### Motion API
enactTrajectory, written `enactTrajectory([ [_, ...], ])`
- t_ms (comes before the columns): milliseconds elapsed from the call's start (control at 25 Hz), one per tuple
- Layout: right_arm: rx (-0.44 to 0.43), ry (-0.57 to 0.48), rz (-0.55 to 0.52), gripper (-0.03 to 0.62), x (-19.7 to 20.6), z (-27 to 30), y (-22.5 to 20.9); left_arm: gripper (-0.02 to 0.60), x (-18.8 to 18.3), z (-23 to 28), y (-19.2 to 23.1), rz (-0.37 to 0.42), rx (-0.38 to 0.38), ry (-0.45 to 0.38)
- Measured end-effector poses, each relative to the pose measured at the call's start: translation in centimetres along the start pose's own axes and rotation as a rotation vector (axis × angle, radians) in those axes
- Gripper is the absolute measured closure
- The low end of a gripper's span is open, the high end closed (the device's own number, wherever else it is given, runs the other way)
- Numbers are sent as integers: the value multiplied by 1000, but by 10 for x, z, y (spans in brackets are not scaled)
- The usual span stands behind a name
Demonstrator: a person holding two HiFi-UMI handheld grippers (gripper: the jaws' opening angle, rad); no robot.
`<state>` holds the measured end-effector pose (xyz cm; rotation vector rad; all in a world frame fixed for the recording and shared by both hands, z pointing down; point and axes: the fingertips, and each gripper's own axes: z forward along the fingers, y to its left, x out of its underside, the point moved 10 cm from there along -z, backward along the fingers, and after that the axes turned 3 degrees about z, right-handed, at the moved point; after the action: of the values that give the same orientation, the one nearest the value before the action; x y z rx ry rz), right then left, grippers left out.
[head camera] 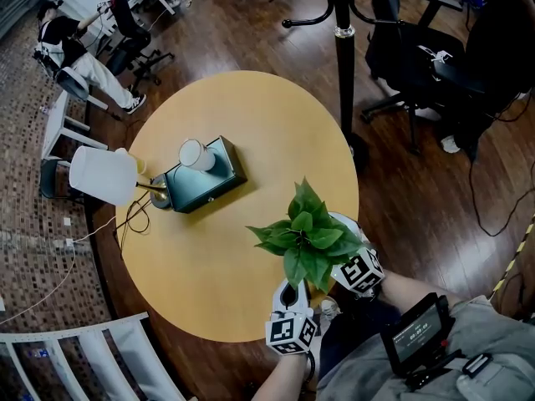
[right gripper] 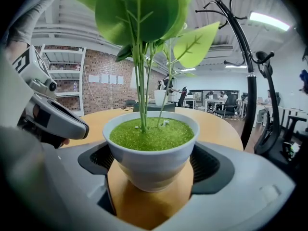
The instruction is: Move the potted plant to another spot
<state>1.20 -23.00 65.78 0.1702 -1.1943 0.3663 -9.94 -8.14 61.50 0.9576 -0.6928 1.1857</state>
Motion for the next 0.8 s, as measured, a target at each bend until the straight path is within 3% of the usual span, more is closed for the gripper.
enactTrajectory([
  [600, -26, -38, 1, 100, -5, -5, 7, 580, -2, -6, -2, 16, -10, -34],
  [800, -38, -65, -22, 98, -32, -15, 15, 580, -14, -20, -3, 23, -23, -70],
])
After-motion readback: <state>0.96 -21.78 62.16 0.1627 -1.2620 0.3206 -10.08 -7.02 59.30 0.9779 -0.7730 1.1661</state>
